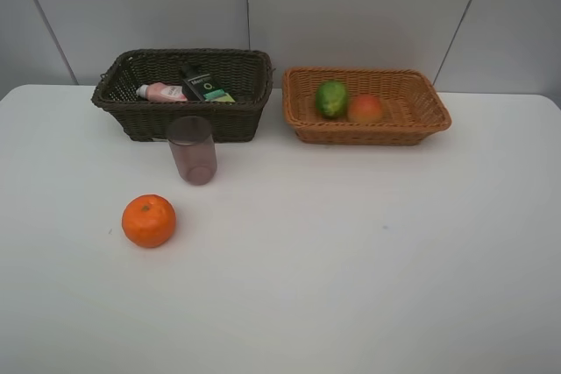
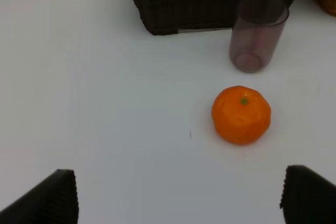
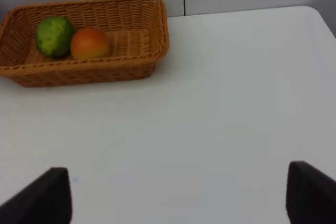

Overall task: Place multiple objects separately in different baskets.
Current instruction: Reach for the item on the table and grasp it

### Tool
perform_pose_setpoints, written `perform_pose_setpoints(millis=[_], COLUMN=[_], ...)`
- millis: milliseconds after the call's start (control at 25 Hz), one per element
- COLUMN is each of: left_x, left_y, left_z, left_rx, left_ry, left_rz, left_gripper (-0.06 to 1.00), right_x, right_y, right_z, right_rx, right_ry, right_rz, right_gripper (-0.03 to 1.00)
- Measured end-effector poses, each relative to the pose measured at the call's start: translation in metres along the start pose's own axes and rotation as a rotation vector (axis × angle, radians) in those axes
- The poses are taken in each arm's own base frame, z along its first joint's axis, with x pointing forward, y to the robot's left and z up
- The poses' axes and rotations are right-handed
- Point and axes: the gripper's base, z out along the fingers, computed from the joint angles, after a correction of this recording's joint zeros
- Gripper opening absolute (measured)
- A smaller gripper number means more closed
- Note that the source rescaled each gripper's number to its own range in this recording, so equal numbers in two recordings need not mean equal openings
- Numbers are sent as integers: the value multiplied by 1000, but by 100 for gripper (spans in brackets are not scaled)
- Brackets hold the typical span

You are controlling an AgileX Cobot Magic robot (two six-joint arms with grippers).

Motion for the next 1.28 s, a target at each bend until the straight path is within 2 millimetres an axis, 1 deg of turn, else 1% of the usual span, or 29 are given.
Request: perform_pose_setpoints(millis=[120, 200, 320, 440, 600, 680, 800, 880, 960, 1080, 1280], left_x=[0, -5, -24, -50, -85, -100, -116, -123, -125, -121, -107], left_y=[0, 0, -1, -2, -3, -4, -6, -8, -12, -29, -59], left_z=[0, -2, 3, 21, 60, 84, 115, 134, 154, 178, 217], left_rx=[0, -1, -2, -6, -8, -6, 1, 10, 26, 72, 131], left_ry=[-1, -4, 54, 184, 364, 450, 554, 612, 671, 740, 829], left_rz=[0, 0, 2, 9, 32, 51, 70, 69, 88, 155, 262], left_gripper=[100, 100, 100, 100, 100, 100, 100, 100, 100, 100, 100], right_x=[0, 0, 0, 0, 0, 0, 0, 1, 1, 1, 1], right_y=[0, 0, 0, 0, 0, 0, 0, 0, 0, 0, 0], right_z=[0, 0, 0, 0, 0, 0, 1, 1, 1, 1, 1], right_rx=[0, 0, 0, 0, 0, 0, 0, 0, 0, 0, 0], right_ry=[0, 0, 0, 0, 0, 0, 3, 3, 3, 3, 3], right_rz=[0, 0, 0, 0, 0, 0, 0, 0, 0, 0, 0], right_gripper=[73, 73, 73, 73, 73, 73, 73, 73, 73, 73, 73])
